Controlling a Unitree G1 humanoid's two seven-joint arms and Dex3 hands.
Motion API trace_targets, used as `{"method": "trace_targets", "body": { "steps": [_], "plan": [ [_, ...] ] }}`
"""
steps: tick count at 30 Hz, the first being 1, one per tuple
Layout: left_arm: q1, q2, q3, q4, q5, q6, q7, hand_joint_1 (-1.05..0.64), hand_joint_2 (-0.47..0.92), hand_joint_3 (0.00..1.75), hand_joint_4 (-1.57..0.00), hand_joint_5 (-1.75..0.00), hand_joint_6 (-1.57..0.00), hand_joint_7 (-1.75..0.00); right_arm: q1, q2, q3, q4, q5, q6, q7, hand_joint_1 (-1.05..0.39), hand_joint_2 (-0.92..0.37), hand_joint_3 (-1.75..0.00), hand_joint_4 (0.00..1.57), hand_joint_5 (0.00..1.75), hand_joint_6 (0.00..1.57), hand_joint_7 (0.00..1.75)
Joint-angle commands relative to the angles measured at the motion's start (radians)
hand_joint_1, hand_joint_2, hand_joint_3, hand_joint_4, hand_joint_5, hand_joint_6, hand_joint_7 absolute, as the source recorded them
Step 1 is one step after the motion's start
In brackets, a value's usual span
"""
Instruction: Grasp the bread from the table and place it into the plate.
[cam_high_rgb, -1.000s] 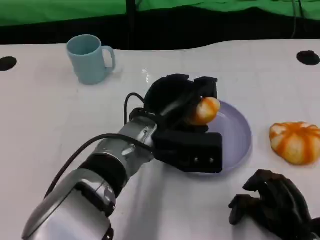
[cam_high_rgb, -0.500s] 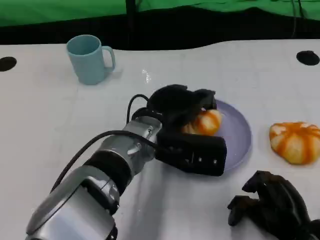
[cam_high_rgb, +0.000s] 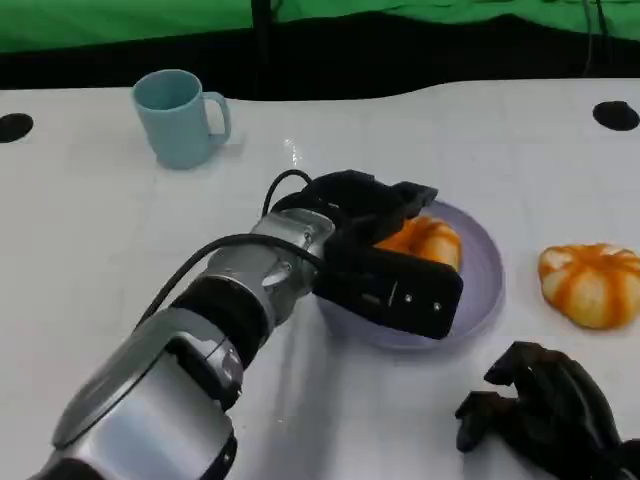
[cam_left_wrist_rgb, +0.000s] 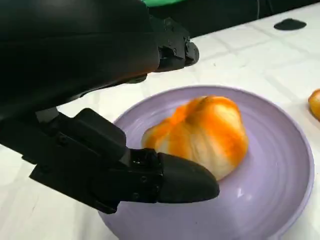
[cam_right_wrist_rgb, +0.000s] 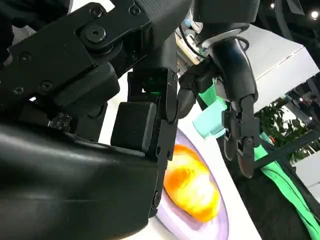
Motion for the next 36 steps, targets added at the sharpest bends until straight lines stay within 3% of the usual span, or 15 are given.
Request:
{"method": "trace_targets", "body": {
  "steps": [1,6,17,21,27,28,30,33,36],
  "plan": [
    [-0.022,0.028,0.019,-0.032,-0.031,-0.005,-0.059,-1.05,0.92,0.57,0.00,-0.10,0.00,0.00,0.009,-0.010,-0.001,-0.009,-0.004,-0.019,-0.004,-1.04,-0.74,0.00,1.57,0.74,1.57,0.36],
    [-0.010,0.061,0.030,-0.099,-0.055,-0.009,-0.129,-1.05,0.92,0.54,-0.02,-0.12,0.00,0.00,0.004,-0.009,-0.003,-0.001,0.000,-0.028,0.004,-1.04,-0.75,-0.01,1.57,0.74,1.57,0.35],
    [0.116,0.199,0.059,-0.396,-0.092,-0.004,-0.201,-1.05,0.92,0.53,-0.11,-0.18,-0.05,-0.03,0.002,-0.011,-0.003,-0.006,-0.001,-0.012,-0.013,-1.05,-0.74,0.00,1.57,0.76,1.57,0.38],
    [0.214,0.255,0.121,-0.510,-0.158,-0.076,-0.177,-1.03,0.92,0.46,-0.21,-0.22,-0.12,-0.05,0.002,-0.015,-0.002,-0.004,-0.003,-0.018,-0.009,-1.05,-0.74,0.00,1.57,0.77,1.57,0.38],
    [0.314,0.281,0.197,-0.584,-0.229,-0.165,-0.129,-0.88,0.92,0.38,-0.30,-0.27,-0.20,-0.07,0.001,-0.017,-0.004,-0.003,0.002,-0.012,-0.007,-1.05,-0.74,0.00,1.57,0.77,1.57,0.37],
    [0.344,0.286,0.217,-0.600,-0.245,-0.193,-0.104,-0.73,0.92,0.36,-0.39,-0.31,-0.29,-0.11,0.002,-0.017,-0.005,-0.006,0.006,-0.004,-0.010,-1.05,-0.73,0.00,1.57,0.76,1.57,0.37],
    [0.411,0.289,0.262,-0.621,-0.287,-0.257,-0.049,-0.62,0.92,0.34,-0.48,-0.39,-0.39,-0.16,0.001,-0.016,-0.007,-0.004,0.008,-0.003,-0.010,-1.05,-0.73,0.00,1.57,0.75,1.57,0.37],
    [0.470,0.280,0.306,-0.625,-0.336,-0.309,-0.012,-0.57,0.92,0.31,-0.51,-0.79,-0.53,-0.23,-0.004,-0.019,-0.009,0.003,0.009,-0.006,0.000,-1.05,-0.73,0.00,1.57,0.74,1.57,0.37],
    [0.484,0.275,0.319,-0.623,-0.347,-0.326,-0.004,-0.56,0.92,0.30,-0.52,-0.91,-0.57,-0.27,-0.005,-0.021,-0.009,0.005,0.010,-0.006,0.003,-1.05,-0.73,0.00,1.57,0.74,1.57,0.36]
  ]
}}
